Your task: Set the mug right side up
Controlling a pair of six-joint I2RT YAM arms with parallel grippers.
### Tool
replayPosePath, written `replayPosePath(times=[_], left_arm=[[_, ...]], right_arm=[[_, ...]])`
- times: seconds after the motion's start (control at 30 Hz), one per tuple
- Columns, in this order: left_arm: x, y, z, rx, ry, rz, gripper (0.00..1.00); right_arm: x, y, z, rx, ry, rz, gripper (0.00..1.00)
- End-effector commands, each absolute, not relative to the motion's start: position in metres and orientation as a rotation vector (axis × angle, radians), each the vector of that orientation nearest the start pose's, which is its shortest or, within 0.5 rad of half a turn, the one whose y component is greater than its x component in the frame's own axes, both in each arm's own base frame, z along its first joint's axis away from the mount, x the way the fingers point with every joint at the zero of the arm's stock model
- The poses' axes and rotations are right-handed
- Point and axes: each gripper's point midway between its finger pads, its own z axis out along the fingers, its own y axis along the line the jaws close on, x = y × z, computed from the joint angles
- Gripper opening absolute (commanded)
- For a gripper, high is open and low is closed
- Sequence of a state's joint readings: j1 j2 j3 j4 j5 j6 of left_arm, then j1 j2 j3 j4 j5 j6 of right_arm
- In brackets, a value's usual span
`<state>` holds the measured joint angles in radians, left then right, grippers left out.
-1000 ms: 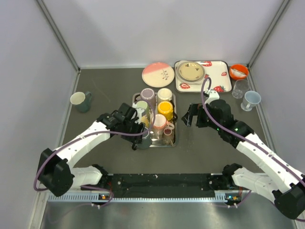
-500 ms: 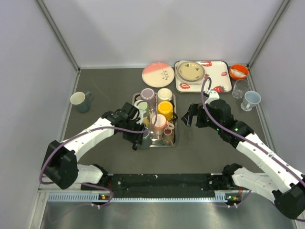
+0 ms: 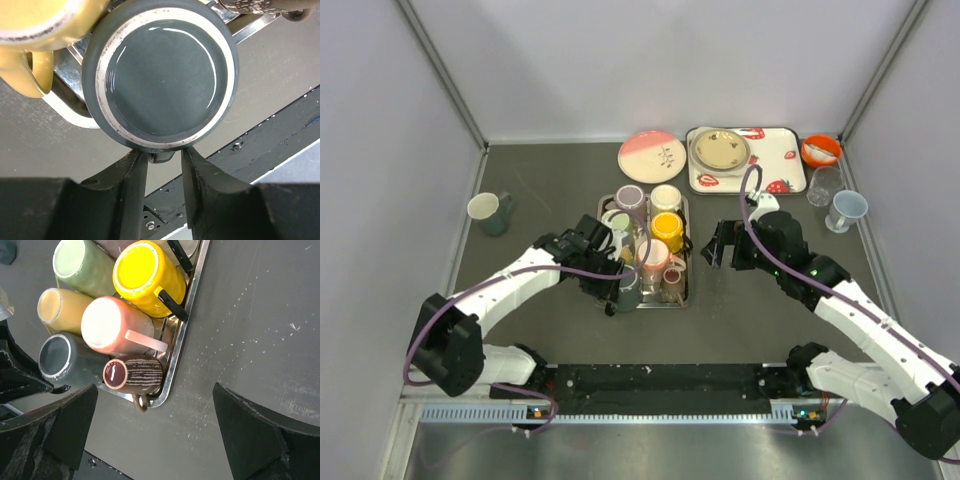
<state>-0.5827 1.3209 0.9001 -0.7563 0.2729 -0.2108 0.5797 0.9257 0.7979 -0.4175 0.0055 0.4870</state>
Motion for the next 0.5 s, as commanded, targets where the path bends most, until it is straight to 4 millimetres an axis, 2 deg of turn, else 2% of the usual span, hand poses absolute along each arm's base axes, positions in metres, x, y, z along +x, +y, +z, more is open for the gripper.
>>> replayPosePath(times=[0.0,0.17,0.47], left_arm=[[0.1878,-0.1911,0.0833,0.589,2.747,-0.592,0.4],[0.1889,-0.1879,0.0805,0.578,2.756,-0.56,0.41],[0.189,-0.184,0.0736,0.583,2.777,-0.467,0.34]], right_arm=[[0.2481,0.186,0.1966,-0.085,2.154,0.64,0.99],[0.2469,0.1852,0.1949,-0.085,2.156,0.64,0.99],[0.246,0.1848,0.1915,-0.08,2.164,0.639,0.99]])
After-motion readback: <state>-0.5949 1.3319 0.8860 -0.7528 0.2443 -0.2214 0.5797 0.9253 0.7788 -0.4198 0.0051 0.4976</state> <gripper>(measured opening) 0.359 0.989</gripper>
